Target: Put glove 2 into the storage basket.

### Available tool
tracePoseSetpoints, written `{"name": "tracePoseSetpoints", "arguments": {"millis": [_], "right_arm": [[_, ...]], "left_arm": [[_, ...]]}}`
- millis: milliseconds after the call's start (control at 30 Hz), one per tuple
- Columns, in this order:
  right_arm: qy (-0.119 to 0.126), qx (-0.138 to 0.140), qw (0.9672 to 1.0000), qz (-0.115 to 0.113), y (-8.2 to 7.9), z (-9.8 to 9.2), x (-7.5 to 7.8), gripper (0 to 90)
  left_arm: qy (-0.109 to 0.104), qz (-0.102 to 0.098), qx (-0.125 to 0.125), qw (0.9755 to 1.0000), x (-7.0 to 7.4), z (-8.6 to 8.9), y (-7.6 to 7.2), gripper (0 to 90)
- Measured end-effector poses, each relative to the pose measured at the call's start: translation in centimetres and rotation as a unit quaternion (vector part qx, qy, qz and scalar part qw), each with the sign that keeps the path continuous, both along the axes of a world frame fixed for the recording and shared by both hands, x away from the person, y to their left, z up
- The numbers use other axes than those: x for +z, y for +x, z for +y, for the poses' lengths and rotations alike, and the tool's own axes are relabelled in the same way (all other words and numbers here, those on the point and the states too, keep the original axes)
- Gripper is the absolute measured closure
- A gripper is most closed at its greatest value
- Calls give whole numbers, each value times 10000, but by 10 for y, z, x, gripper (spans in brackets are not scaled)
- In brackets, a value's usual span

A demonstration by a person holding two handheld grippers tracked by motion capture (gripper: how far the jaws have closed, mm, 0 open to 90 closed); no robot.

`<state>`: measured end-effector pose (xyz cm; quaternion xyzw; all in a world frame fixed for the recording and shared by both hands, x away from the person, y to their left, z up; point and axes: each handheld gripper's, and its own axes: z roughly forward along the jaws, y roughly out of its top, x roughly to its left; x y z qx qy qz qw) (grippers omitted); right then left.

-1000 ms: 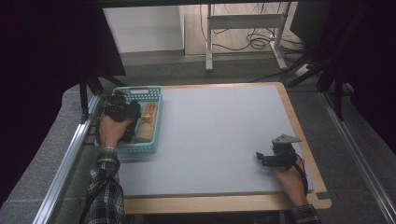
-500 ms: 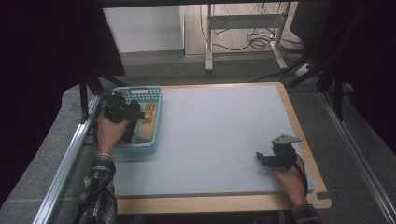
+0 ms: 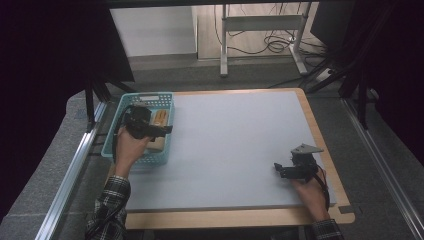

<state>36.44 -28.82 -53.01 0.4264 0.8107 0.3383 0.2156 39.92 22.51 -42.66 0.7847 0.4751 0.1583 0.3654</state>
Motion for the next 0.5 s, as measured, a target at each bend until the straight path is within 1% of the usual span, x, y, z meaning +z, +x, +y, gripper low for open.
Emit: {"name": "tracePoseSetpoints", "arguments": {"millis": [133,200,267,467,500], "right_arm": [[2,1,10000,0,0,0,0,147],[2,0,10000,1,0,0,0,147],[2,1,10000,0,0,0,0,147],[3,-2,10000,0,0,0,0,147],[3,-1,10000,1,0,0,0,147]], "left_arm": [[-1,-80,-165,9998,0,-11,-5,0],[11,-153,-309,9994,0,-20,-11,0],[10,-178,-351,9992,-1,-23,-12,0],[8,-299,-612,9977,-4,-40,-23,0],[21,-318,-706,9970,-7,-46,-26,0]]}}
